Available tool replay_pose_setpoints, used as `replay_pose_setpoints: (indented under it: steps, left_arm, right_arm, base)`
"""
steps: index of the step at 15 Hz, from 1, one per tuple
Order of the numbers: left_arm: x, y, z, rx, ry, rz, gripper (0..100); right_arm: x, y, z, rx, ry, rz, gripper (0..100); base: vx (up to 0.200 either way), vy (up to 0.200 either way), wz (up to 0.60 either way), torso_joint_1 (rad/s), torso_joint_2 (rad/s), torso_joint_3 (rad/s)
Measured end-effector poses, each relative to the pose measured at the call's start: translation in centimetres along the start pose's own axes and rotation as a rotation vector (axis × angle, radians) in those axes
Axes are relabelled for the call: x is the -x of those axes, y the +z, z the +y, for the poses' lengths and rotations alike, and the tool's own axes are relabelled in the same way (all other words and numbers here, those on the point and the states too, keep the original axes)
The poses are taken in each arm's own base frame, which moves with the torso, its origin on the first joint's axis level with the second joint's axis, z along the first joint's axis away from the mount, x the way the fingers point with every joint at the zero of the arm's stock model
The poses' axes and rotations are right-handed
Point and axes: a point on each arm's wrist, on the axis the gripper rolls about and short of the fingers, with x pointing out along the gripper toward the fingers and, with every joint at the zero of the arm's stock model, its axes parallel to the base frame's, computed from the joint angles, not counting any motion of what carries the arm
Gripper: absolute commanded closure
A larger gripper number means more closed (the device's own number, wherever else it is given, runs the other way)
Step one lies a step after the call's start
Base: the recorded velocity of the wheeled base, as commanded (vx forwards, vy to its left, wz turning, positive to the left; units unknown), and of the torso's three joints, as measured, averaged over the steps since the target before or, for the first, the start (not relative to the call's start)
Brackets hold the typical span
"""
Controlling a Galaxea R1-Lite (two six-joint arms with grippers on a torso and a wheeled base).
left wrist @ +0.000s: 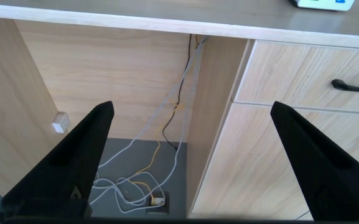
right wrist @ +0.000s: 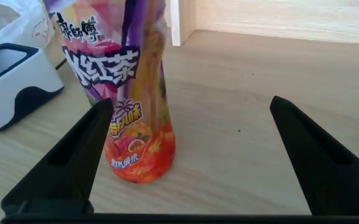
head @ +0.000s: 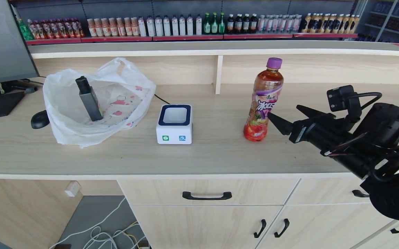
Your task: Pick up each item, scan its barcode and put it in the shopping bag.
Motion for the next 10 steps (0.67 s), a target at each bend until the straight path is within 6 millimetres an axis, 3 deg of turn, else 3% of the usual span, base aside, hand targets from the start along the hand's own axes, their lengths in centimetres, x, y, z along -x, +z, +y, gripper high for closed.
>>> replay_pose_setpoints:
  steps: [4, 10]
  left_arm:
    - [0.0, 0.0, 0.0, 0.000, 0.000, 0.000, 0]
    - [0.0, 0.0, 0.0, 0.000, 0.001, 0.000, 0]
  right_arm:
    - [1.1, 0.4, 0.1, -0.007, 0.002, 0.001, 0]
    - [2.3, 1.2, 2.6, -0.021, 0.035, -0.007, 0]
  base:
    - [0.000, 0.000, 0.00, 0.000, 0.00, 0.000]
    - [0.000, 0.000, 0.00, 0.000, 0.00, 0.000]
